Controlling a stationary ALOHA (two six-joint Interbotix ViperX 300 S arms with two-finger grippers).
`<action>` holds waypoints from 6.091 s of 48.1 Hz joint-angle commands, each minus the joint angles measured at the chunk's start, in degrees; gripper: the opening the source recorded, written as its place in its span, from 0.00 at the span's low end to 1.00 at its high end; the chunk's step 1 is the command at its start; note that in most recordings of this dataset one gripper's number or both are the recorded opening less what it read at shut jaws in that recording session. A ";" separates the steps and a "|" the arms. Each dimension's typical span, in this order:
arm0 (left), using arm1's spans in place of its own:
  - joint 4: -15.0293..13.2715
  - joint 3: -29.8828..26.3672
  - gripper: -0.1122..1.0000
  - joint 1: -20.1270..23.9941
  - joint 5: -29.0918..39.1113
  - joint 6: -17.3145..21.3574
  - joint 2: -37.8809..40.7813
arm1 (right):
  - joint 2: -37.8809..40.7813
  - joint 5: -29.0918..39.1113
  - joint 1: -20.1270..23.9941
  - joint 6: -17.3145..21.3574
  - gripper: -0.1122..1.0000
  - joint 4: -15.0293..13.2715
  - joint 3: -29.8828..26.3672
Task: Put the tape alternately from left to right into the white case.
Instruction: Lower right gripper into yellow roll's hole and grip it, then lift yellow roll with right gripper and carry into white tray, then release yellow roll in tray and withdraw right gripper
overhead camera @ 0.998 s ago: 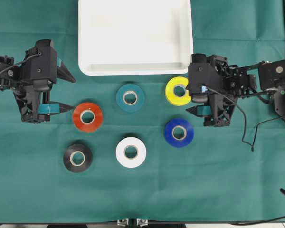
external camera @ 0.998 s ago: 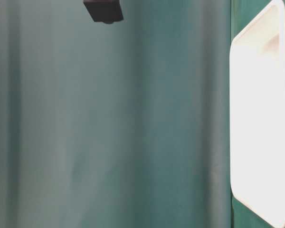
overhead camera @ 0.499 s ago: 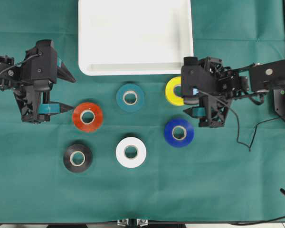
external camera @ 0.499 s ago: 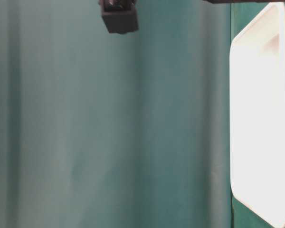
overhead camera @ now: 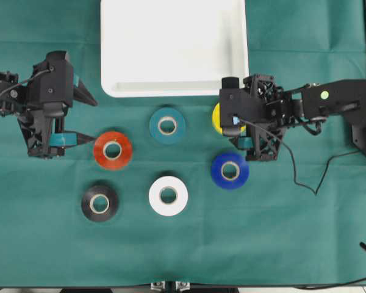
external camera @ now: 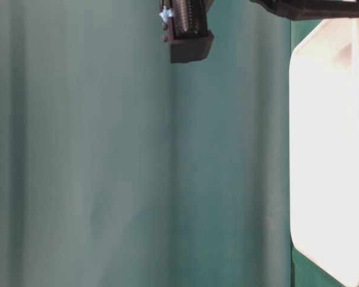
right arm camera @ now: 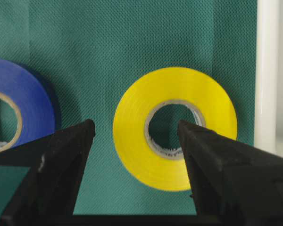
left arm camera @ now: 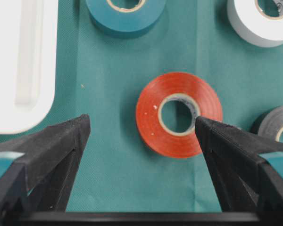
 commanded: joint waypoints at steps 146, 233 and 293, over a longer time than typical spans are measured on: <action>-0.18 -1.23 0.63 -0.26 -0.26 0.00 -0.26 | 3.60 2.64 -11.78 0.09 0.36 -17.58 -16.26; -0.18 -1.23 0.63 -0.26 -0.35 0.00 -0.26 | 16.00 -11.43 -23.47 -0.26 0.79 -20.74 -21.09; -0.18 -1.23 0.63 -0.18 -0.26 -0.09 -0.26 | 4.57 -9.40 -8.61 0.26 0.74 -20.21 -14.41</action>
